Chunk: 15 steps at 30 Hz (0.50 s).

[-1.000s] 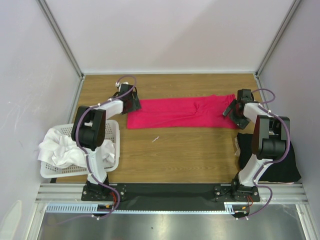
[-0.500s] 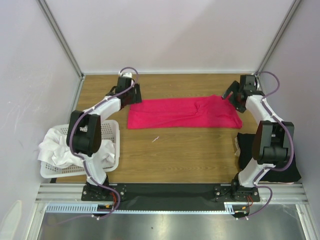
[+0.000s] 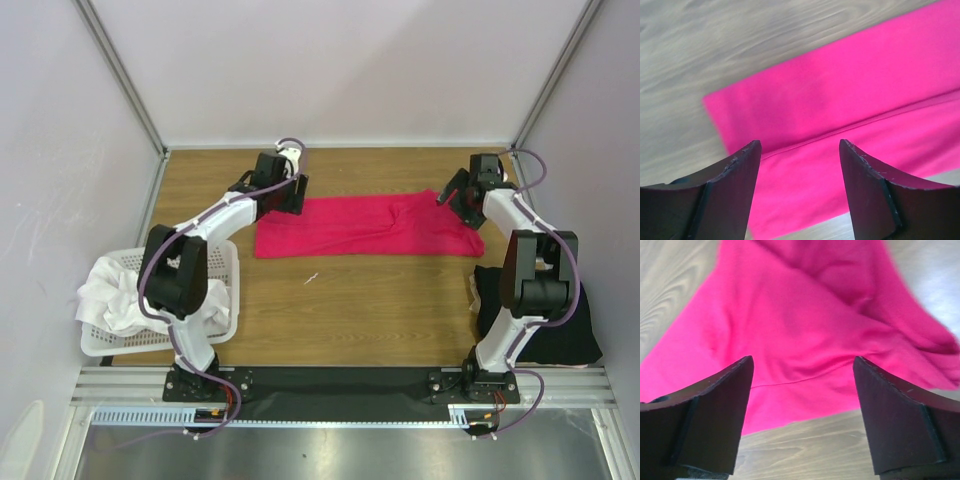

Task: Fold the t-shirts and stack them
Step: Fold the tshirt

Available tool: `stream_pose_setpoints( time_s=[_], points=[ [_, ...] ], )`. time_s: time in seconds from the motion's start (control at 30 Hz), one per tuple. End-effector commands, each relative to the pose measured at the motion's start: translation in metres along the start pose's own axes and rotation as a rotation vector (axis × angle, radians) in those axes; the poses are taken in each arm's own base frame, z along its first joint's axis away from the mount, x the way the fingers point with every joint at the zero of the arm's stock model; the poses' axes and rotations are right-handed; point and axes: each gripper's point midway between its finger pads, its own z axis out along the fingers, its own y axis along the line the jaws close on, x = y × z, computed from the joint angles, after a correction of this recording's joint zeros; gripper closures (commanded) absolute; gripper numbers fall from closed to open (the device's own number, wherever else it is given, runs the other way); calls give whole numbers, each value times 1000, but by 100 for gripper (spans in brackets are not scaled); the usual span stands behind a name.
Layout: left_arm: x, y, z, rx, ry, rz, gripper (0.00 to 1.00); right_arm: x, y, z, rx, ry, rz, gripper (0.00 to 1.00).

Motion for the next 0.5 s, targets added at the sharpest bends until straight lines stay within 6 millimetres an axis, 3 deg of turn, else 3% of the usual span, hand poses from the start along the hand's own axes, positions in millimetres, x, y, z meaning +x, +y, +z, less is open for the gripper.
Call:
stream_pose_setpoints(
  time_s=[0.0, 0.17, 0.3, 0.47],
  points=[
    [10, 34, -4, -112, 47, 4, 31, -8, -37, -7, 110, -25, -4, 16],
    [32, 56, -2, -208, 99, -129, 31, 3, -71, -11, 187, -3, -5, 23],
    [43, 65, 2, -245, 127, -183, 32, 19, -85, -7, 224, 39, -24, 31],
    [54, 71, 6, -254, 145, -247, 33, 23, -97, -6, 254, 52, -32, 39]
  ],
)
